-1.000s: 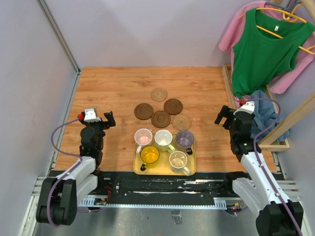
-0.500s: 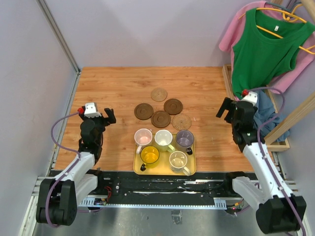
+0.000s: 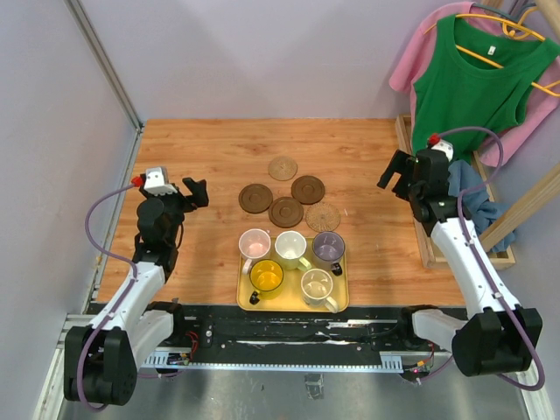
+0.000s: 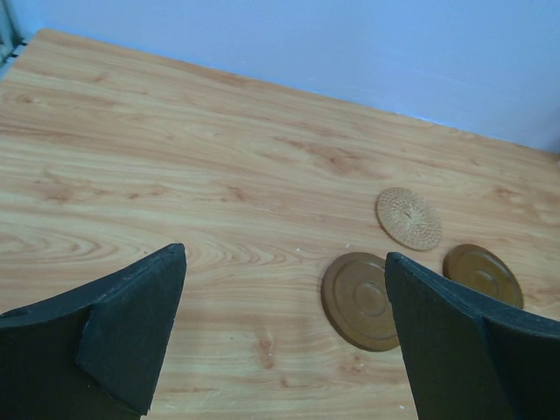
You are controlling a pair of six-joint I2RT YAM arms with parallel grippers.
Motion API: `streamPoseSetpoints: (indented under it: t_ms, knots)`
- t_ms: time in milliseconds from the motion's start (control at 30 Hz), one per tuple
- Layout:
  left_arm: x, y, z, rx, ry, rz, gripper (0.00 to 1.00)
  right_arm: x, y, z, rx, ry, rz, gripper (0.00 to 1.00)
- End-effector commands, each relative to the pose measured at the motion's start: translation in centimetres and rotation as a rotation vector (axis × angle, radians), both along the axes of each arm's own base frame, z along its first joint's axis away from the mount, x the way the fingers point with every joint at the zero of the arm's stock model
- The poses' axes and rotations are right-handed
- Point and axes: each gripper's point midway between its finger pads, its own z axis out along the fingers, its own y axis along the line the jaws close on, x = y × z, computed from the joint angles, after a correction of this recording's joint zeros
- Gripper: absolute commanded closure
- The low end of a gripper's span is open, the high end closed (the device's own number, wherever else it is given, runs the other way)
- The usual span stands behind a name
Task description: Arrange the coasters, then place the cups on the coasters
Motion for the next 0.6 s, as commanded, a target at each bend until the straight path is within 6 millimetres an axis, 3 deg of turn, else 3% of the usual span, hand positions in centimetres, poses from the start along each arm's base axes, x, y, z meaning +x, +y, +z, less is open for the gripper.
streamPoseSetpoints:
  t_ms: [0, 67, 300, 333, 433, 533, 567]
  knots:
    - [0.6, -1.8, 2.4, -0.04, -0.041, -0.1, 0.0, 1.0, 2.8, 1.7, -0.007, -0.162, 0.237, 0.02]
    - [1.0, -2.4, 2.2, -0.036, -0.021, -0.134, 0.0, 1.3, 4.1, 1.5, 0.009, -0.173, 0.311, 0.02]
    - [2.0, -4.1, -0.2, 0.026, 0.061, -0.189, 0.04, 4.6, 5.6, 1.0, 0.037, -0.068, 0.375, 0.01]
    - [2.2, -4.5, -0.7, 0.033, 0.074, -0.194, 0.11, 5.1, 5.8, 0.7, 0.039, -0.047, 0.38, 0.01]
    - [2.9, -5.9, -2.0, 0.062, 0.117, -0.22, 0.3, 6.5, 6.8, -0.5, 0.019, 0.005, 0.405, 0.17]
    - [3.8, -7.1, -3.5, 0.087, 0.169, -0.239, 0.52, 7.6, 8.1, -1.7, -0.045, 0.055, 0.423, 0.42]
    - [4.1, -7.3, -4.0, 0.09, 0.184, -0.242, 0.68, 8.0, 8.5, -2.0, -0.069, 0.071, 0.43, 0.53]
